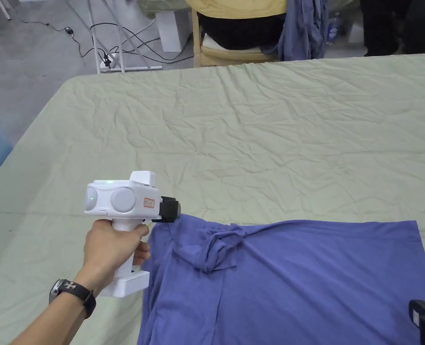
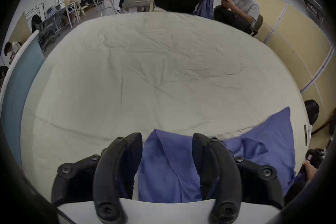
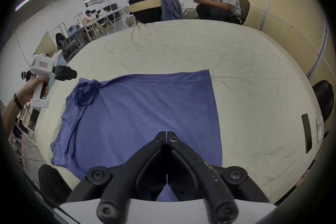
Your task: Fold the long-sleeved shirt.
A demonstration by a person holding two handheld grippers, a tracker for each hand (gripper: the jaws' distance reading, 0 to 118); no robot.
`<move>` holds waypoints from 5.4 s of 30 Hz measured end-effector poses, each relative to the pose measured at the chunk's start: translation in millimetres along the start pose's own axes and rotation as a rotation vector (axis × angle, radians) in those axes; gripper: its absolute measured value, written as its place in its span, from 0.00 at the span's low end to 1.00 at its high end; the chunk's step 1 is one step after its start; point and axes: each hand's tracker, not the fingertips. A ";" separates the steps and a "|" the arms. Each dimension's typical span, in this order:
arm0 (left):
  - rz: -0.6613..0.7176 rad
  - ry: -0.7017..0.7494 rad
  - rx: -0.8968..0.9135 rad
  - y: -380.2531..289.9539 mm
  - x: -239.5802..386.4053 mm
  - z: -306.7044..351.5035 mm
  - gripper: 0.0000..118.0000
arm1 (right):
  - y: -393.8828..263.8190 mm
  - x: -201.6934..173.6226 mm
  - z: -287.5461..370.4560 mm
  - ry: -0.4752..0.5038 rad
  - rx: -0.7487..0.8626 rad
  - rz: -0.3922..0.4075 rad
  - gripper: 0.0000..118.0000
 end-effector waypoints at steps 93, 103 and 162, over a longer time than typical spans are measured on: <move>0.039 -0.011 0.097 -247.2 18.1 198.3 0.04 | -60.8 66.1 68.9 -0.018 -0.047 0.137 0.03; 0.057 -0.019 0.023 -274.0 16.6 200.6 0.04 | -93.7 72.2 66.9 -0.009 -0.125 0.142 0.03; 0.159 -0.275 0.088 -278.9 -15.9 295.1 0.00 | -75.8 -69.3 171.8 0.106 0.272 0.178 0.01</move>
